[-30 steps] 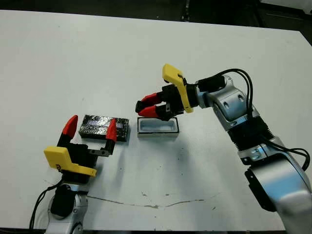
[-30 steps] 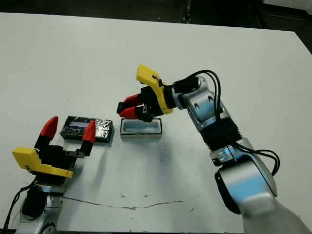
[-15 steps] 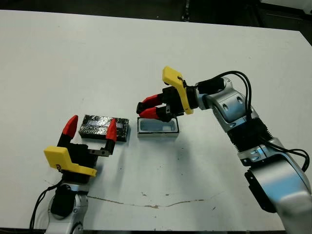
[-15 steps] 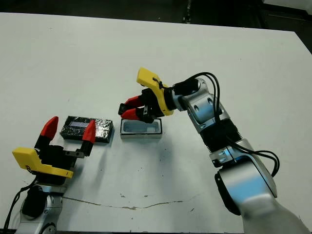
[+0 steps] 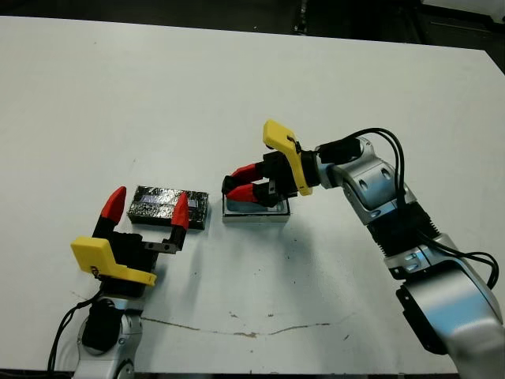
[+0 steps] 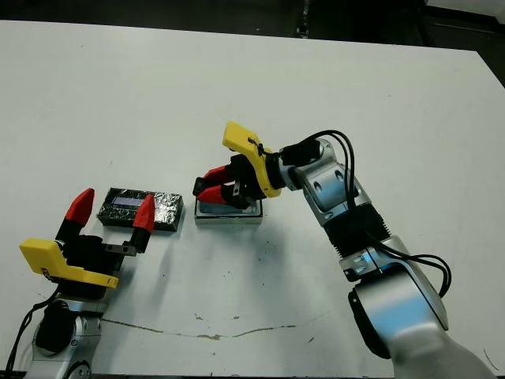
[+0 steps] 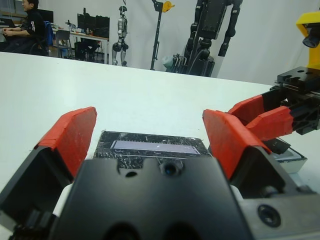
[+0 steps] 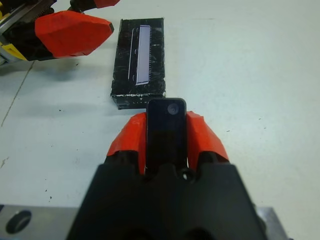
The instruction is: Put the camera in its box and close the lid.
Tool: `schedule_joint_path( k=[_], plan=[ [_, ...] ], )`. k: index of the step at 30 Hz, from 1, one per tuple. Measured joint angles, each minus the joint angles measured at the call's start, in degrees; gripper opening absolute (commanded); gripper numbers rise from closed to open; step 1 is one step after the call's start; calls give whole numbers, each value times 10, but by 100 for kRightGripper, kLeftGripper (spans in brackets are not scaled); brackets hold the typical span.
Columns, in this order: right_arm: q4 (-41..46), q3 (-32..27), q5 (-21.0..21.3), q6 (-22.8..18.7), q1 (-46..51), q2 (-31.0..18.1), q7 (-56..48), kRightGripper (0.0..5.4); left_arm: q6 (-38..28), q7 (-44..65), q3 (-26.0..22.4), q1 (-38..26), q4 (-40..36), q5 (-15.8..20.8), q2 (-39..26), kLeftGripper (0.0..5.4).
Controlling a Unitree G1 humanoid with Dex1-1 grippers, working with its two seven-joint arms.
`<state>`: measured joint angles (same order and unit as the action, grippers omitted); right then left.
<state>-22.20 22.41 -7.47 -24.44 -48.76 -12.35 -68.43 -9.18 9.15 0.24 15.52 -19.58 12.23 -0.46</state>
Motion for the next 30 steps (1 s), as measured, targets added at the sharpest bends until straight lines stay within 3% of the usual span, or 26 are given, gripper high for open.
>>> schedule_joint_path(
  k=[30],
  plan=[
    [-15, 1, 8, 65, 25, -20, -25, 167, 0, 0, -1, 0, 0, 3, 0, 540]
  ],
)
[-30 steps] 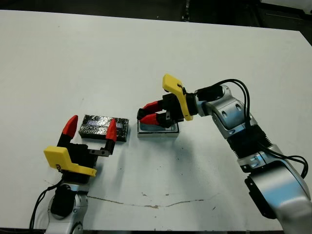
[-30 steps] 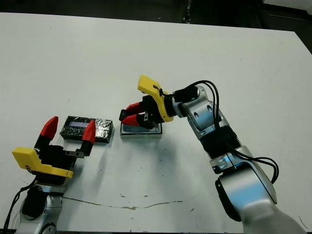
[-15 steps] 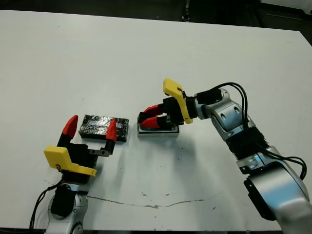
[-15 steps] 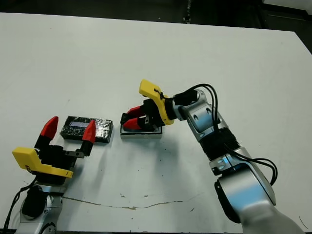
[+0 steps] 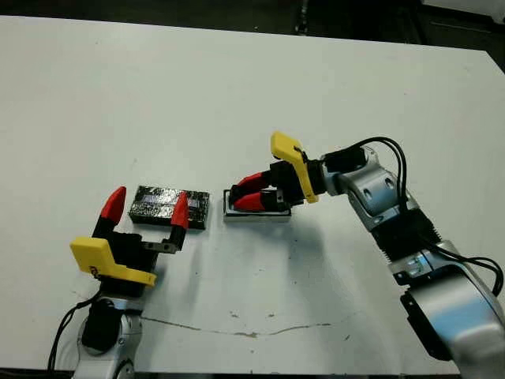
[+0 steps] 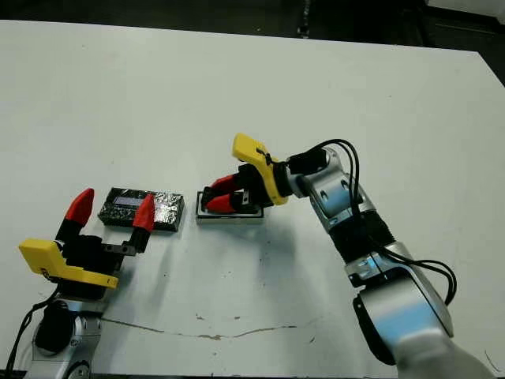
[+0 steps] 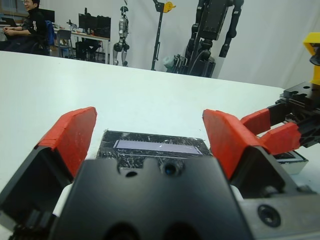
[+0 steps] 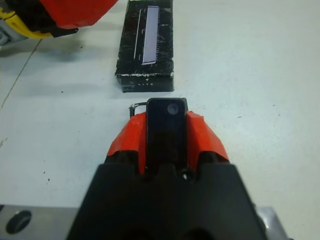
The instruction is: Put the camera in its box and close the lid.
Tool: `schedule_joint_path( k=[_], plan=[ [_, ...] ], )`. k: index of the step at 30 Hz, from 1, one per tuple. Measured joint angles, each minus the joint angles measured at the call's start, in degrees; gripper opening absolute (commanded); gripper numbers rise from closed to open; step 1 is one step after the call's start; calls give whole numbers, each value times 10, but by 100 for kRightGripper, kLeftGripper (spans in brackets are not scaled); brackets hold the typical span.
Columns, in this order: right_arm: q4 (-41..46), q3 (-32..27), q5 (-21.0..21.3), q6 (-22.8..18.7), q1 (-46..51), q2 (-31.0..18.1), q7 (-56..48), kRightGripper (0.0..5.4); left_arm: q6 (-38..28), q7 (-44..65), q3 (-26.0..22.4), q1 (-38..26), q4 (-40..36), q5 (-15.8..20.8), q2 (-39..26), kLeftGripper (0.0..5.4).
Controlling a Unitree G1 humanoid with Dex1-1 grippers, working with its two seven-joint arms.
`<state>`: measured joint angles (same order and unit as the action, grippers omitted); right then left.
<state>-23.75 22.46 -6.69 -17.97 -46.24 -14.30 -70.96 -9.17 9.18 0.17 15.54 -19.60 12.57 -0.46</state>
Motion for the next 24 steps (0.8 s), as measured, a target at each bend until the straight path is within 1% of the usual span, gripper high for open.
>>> schedule_joint_path(
  k=[7, 11, 13, 14, 16, 19, 24],
  plan=[
    [33, 0, 5, 3, 13, -14, 4, 167, 0, 0, 0, 0, 0, 0, 0, 540],
    [42, 0, 4, -16, 13, -17, 5, 167, 0, 0, 0, 1, 0, 0, 0, 540],
    [54, 1, 5, -39, 13, -18, 11, 167, 0, 0, -1, 1, 0, 0, 0, 540],
    [58, 1, 5, -49, 12, -19, 12, 185, 0, 0, -1, 1, 0, 0, 0, 540],
    [60, 1, 6, -52, 12, -23, 9, 216, 0, 0, -1, 1, -1, 0, 0, 540],
    [47, 2, 8, -33, 16, -41, 1, 257, 0, 0, -1, 3, -1, -2, 0, 540],
    [41, 1, 16, -13, 17, -44, 9, 334, 0, 0, 1, 3, -1, -3, 0, 540]
  ],
)
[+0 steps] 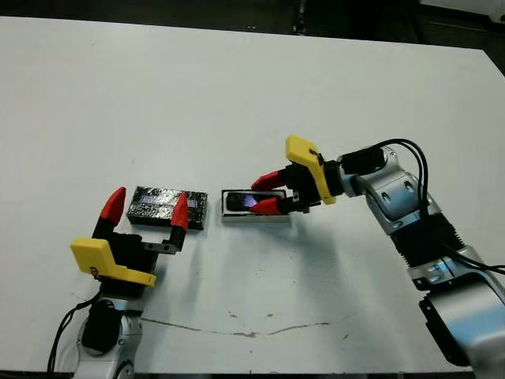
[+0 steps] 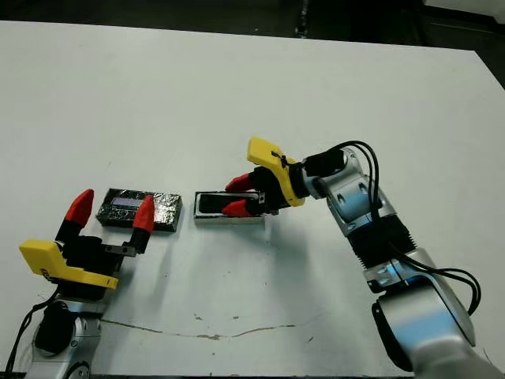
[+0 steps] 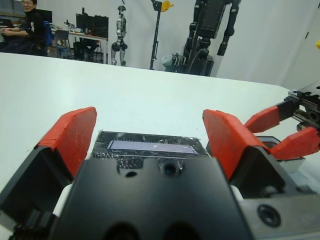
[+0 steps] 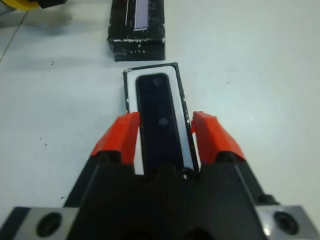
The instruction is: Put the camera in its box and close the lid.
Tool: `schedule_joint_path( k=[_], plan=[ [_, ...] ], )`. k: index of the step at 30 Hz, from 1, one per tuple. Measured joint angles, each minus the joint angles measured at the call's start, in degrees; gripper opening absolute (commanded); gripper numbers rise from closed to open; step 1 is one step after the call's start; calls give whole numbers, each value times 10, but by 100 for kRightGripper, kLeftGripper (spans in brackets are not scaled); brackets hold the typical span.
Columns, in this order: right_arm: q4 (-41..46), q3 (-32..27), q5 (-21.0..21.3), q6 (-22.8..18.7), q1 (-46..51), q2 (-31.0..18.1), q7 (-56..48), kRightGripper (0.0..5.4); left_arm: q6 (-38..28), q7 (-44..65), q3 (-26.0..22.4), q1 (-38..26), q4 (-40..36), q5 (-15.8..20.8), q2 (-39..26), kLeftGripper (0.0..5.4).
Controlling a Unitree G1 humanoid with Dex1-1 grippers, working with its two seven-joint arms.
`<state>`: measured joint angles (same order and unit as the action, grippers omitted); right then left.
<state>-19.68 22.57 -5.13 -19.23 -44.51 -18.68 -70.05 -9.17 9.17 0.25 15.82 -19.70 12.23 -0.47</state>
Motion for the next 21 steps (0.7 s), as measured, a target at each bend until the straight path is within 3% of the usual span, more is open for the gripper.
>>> schedule_joint_path(
  k=[8, 14, 21],
  plan=[
    [-1, -5, 4, 17, 1, -6, 7, 450, 0, 0, 0, 0, 0, 0, 0, 540],
    [25, -18, -7, 2, 10, -17, 5, 535, 0, 0, 0, 1, 0, -2, 0, 540],
    [99, -84, -68, -40, 25, -51, 0, 538, -1, 0, 0, 1, 0, -3, 0, 540]
  ],
)
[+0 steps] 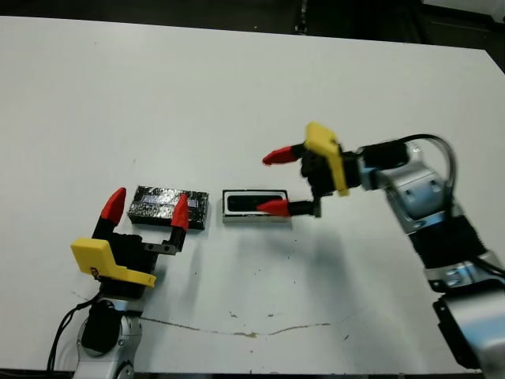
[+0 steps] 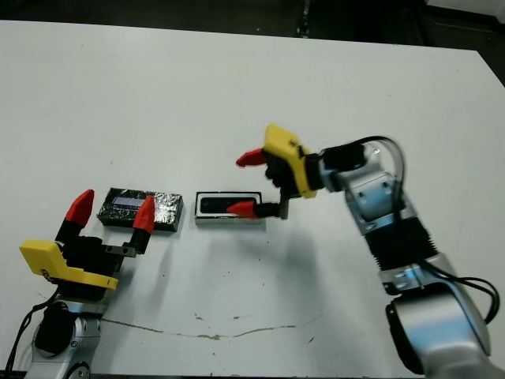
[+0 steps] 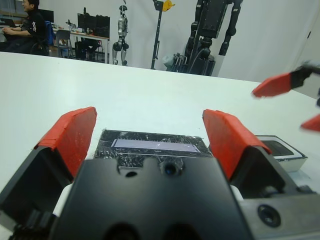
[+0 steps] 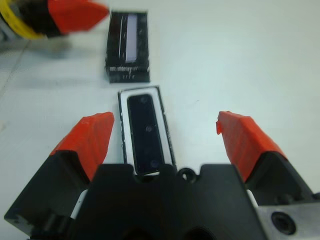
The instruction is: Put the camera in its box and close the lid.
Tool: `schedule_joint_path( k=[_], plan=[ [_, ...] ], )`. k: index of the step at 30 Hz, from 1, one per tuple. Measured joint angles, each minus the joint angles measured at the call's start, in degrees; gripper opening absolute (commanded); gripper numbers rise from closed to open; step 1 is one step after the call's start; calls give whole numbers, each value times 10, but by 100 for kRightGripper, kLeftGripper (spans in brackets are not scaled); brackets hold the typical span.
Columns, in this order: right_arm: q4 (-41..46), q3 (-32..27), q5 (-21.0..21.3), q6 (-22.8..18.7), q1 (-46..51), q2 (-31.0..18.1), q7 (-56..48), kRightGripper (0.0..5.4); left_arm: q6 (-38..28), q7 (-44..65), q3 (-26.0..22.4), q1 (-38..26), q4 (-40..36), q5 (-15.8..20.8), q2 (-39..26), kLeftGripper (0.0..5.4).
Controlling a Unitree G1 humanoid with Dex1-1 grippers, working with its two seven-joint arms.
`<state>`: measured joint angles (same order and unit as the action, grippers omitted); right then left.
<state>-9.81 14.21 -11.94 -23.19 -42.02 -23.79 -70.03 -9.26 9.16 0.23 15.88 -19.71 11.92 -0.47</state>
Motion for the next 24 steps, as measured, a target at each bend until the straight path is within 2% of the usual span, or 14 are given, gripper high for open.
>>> schedule_joint_path(
  k=[3, 6, 10, 14, 16, 20, 22, 24],
  plan=[
    [54, -53, -49, -26, 37, -14, 15, 538, -1, 0, -1, 0, 0, 1, 0, 540],
    [133, -123, -82, -42, 115, -18, 78, 538, -1, 1, -3, -1, -3, 7, 0, 540],
    [230, -195, -108, -59, 239, -14, 177, 495, 2, 2, -14, -5, -7, 6, -13, 540],
    [304, -258, -156, -61, 363, 11, 244, 436, 3, 13, -40, -26, -15, 0, -48, 540],
    [317, -275, -163, -28, 413, 28, 262, 401, 4, 19, -54, -40, -21, -5, -70, 540],
    [306, -294, -143, 87, 484, 79, 306, 341, 9, 51, -84, -78, -20, -6, -129, 540],
    [293, -300, -143, 121, 509, 102, 326, 308, 12, 74, -101, -101, -17, 2, -160, 540],
    [288, -302, -145, 139, 524, 115, 338, 278, 12, 107, -112, -122, -6, 16, -192, 540]
  ],
)
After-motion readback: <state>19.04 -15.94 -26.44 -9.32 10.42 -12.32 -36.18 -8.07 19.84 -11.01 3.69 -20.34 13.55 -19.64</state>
